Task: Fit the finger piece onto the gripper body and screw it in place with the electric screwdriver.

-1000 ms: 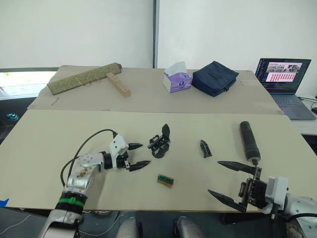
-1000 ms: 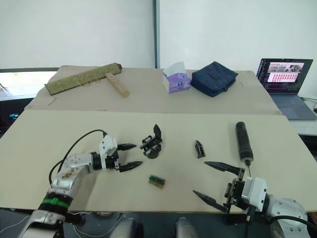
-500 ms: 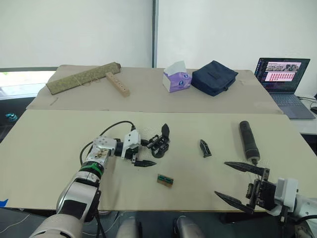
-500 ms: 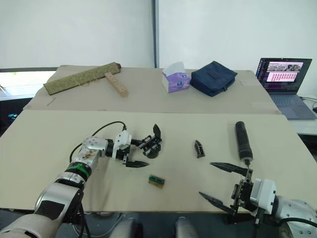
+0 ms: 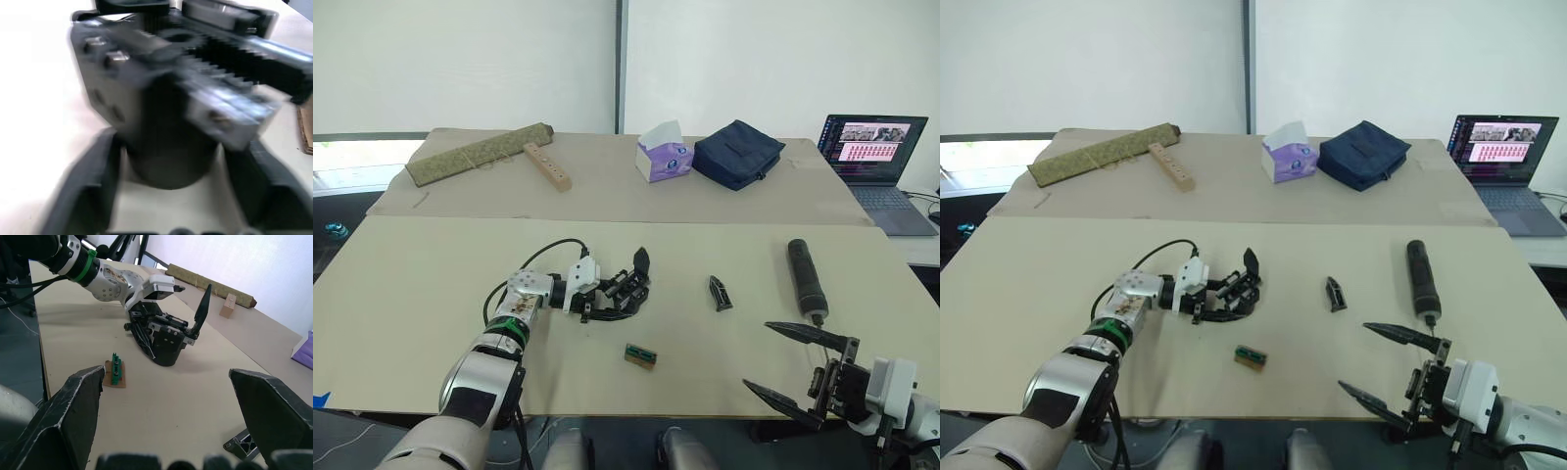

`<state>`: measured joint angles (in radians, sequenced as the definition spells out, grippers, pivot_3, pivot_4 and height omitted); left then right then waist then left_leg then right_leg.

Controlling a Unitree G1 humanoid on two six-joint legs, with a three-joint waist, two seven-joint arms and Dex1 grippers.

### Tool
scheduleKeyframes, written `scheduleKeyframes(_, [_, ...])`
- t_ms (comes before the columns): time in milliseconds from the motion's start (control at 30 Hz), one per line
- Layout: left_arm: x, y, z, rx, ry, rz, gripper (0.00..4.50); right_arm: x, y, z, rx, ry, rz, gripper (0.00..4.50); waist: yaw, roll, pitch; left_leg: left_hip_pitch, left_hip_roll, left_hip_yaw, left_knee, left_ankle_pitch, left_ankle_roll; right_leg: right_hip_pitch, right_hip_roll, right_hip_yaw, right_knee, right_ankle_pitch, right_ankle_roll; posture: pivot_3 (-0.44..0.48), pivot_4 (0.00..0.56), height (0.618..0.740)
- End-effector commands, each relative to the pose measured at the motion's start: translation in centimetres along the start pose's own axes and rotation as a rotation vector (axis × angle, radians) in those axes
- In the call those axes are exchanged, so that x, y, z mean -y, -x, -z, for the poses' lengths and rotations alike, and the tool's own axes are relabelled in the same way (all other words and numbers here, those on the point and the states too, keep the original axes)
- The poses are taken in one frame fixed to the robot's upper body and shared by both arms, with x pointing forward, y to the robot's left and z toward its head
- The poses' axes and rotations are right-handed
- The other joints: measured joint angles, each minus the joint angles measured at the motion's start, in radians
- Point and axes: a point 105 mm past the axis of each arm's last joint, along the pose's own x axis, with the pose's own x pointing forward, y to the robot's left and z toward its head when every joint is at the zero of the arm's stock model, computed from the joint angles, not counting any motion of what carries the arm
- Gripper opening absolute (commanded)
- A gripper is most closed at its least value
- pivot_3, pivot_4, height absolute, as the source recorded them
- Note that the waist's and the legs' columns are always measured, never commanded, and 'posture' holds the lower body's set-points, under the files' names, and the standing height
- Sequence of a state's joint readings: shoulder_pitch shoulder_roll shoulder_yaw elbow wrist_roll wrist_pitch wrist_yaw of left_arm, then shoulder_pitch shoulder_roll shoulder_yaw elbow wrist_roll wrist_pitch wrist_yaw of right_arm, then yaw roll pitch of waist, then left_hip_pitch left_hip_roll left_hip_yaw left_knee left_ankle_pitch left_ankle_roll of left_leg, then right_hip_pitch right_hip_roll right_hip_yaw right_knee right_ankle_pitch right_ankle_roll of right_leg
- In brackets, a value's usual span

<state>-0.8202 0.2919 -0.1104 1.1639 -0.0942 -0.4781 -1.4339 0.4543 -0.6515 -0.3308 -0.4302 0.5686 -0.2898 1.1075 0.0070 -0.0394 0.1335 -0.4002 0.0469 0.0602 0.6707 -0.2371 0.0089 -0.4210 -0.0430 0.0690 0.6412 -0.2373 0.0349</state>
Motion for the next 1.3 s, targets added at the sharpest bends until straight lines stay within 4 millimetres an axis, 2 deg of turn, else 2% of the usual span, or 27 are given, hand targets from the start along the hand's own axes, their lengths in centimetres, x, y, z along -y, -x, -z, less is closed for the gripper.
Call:
scheduleKeyframes(33, [-0.6,0.6,-1.4,0.086,-0.024,-0.056,2.26,0.2,-0.2,-0.7,0.018,0.027,-0.002,4.50,-0.003,0.000,0.000,0.000,0.000,0.000,0.000,0.000,0.000,0.000,0.000,0.000,0.000,0.000,0.000,0.000,0.150,0.740])
scheduleKeyframes(167, [-0.8,0.8,-1.9,0.107,-0.021,-0.196,2.26,0.1,-0.5,-0.5,0.027,0.020,-0.004,4.50,-0.008,0.000,0.000,0.000,0.001,0.000,0.000,0.000,0.000,0.000,0.000,0.000,0.000,0.000,0.000,0.000,0.150,0.740])
scheduleKeyframes(333, [1.3,0.4,-2.9,0.084,0.041,-0.351,2.26,0.1,-1.1,-0.3,0.042,0.014,-0.013,4.50,-0.016,0.001,0.001,0.000,0.002,0.000,0.000,0.000,0.000,0.000,0.000,0.000,0.001,0.000,0.000,0.000,0.150,0.740])
scheduleKeyframes(533, [3.2,-1.0,-3.5,0.028,0.066,-0.406,2.26,-0.5,-2.1,-0.3,0.057,0.021,-0.076,4.50,-0.007,0.002,0.001,0.001,0.001,0.000,0.000,0.000,0.000,0.000,0.000,0.000,0.001,0.000,0.000,0.000,0.150,0.740])
scheduleKeyframes(733, [4.0,-2.3,-2.5,-0.034,0.093,-0.426,2.26,-0.4,-2.2,-0.2,0.059,0.025,-0.074,4.50,-0.005,0.002,0.001,0.001,0.001,0.000,0.000,0.000,0.000,0.000,0.000,0.001,0.001,0.000,0.000,0.000,0.150,0.740])
scheduleKeyframes(933, [3.7,-1.7,-1.0,-0.072,0.089,-0.463,2.26,-0.2,-2.0,-0.2,0.053,0.031,-0.062,4.50,-0.001,0.002,0.001,0.002,0.001,0.000,0.000,0.000,0.000,0.001,0.000,0.001,0.001,0.000,0.000,0.000,0.150,0.740])
scheduleKeyframes(1067, [2.9,-0.8,-0.9,-0.066,0.079,-0.514,2.26,-0.2,-2.1,-0.7,0.088,0.023,-0.042,4.50,-0.001,0.002,0.001,0.002,0.001,0.000,0.000,0.000,0.000,0.001,0.000,0.001,0.001,0.000,0.000,0.000,0.150,0.740])
scheduleKeyframes(1300, [3.3,-1.3,-0.8,-0.062,0.088,-0.511,2.26,-0.3,-2.1,-0.4,0.080,0.023,-0.045,4.50,-0.004,0.002,0.001,0.002,0.001,0.000,0.000,0.000,0.000,0.001,0.000,0.001,0.001,0.000,0.000,0.000,0.150,0.740])
